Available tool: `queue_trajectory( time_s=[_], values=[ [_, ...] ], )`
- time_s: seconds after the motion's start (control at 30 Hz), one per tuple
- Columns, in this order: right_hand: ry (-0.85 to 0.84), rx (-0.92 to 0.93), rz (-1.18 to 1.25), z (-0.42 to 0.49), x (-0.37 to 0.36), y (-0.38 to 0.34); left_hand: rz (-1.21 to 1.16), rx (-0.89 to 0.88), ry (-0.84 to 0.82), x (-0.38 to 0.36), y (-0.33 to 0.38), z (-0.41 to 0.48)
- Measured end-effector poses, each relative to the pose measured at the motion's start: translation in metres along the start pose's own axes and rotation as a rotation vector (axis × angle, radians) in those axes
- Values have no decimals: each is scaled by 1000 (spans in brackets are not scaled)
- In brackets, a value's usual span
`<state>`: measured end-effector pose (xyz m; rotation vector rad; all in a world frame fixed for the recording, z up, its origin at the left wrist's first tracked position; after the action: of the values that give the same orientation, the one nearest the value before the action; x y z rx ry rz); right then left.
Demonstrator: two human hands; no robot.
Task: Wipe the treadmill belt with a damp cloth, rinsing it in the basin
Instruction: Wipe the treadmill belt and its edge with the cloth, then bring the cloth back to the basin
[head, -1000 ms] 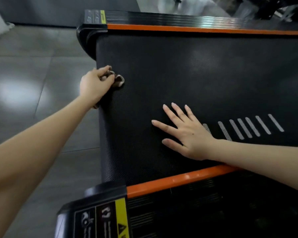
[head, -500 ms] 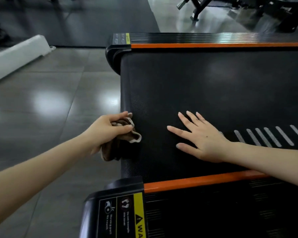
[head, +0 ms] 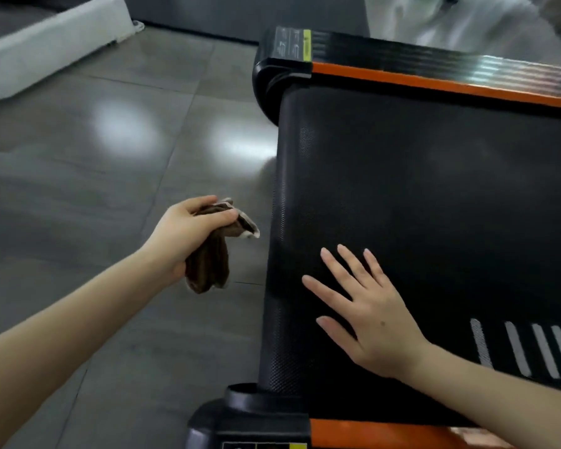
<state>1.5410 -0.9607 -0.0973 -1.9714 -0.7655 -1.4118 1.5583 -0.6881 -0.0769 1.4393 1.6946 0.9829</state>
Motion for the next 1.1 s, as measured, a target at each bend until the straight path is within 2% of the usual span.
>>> queue_trajectory(
  time_s=[0.2, 0.3, 0.4, 0.5, 0.67, 0.87, 1.0, 1.1],
  values=[
    [-16, -6, 36, -2, 6, 0, -109, 45, 128, 5, 4, -19],
    [-68, -100, 76, 3, 31, -14, -174, 100, 98, 17, 22, -49],
    [57, -215, 314, 23, 95, -58, -166, 174, 18, 38, 46, -86],
    [105, -82, 411, 49, 163, -127, -168, 215, 25, 68, 73, -129],
    [-12, 90, 377, 78, 229, -236, -204, 252, 36, 127, 121, -208],
    [-18, 152, 648, 93, 304, -339, -198, 319, 127, 204, 150, -303],
    [-140, 193, 822, 99, 344, -395, -144, 387, 229, 250, 157, -372],
    [-230, 251, 941, 96, 364, -435, -173, 357, 230, 262, 165, -420]
  ],
)
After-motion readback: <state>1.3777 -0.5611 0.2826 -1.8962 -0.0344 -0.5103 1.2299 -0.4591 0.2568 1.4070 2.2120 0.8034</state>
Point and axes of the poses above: each hand's wrist, its own z-axis towards the middle knuckle, its own x-axis out of the back of the hand, y = z × x, the point moved 2 cm from there along z, towards the middle knuckle, and after that the axes turned 15 degrees about -y, right-handed, at the moved point
